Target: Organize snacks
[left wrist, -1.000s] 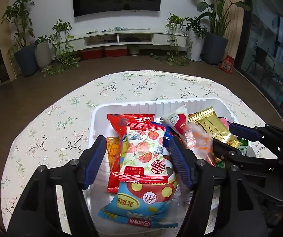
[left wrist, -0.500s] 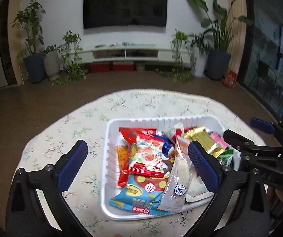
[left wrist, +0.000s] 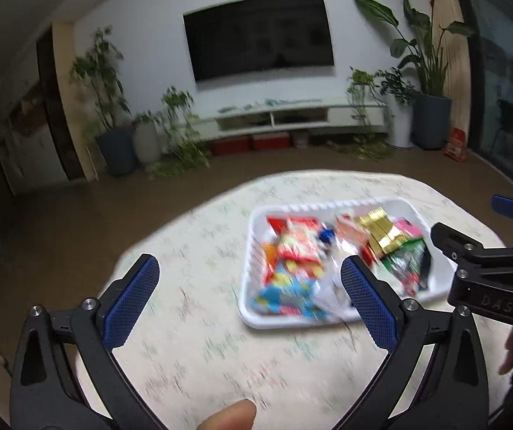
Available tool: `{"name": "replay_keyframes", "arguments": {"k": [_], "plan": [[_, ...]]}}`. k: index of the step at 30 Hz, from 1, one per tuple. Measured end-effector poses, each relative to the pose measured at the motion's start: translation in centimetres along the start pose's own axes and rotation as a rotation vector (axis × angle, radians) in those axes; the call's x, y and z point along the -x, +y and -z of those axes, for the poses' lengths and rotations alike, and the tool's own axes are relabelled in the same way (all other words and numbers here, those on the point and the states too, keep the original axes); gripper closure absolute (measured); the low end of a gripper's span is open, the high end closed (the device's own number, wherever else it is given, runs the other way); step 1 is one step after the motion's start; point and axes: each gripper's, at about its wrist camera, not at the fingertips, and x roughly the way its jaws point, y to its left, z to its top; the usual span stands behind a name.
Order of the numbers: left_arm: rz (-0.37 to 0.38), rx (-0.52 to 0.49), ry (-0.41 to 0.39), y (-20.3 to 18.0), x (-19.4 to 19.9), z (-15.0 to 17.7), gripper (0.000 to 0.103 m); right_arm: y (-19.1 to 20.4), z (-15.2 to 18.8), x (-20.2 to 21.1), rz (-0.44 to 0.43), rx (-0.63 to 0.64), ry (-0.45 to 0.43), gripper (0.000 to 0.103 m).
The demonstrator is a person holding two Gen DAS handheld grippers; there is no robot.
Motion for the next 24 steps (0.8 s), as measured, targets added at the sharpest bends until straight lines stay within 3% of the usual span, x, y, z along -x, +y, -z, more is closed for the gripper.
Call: {"name": "replay_keyframes", "arguments": {"k": [6,15,24], "plan": [[0.060,0.019,0.038,0.6,2.9,2.7,0.000,0.3,2.5,2.5,0.040,-0.047,0.024,0.003],[0.109,0.048,0.073,0.7,3.7,3.6,0.000,0.1,6.9,7.6,0.094,-0.126,-0.006,0.001],[0.128,0.079,0.131,1.4,1.3,3.6,0.000,0.3,7.1,6.1,0.152,-0.112,0.007,0.001]]}}
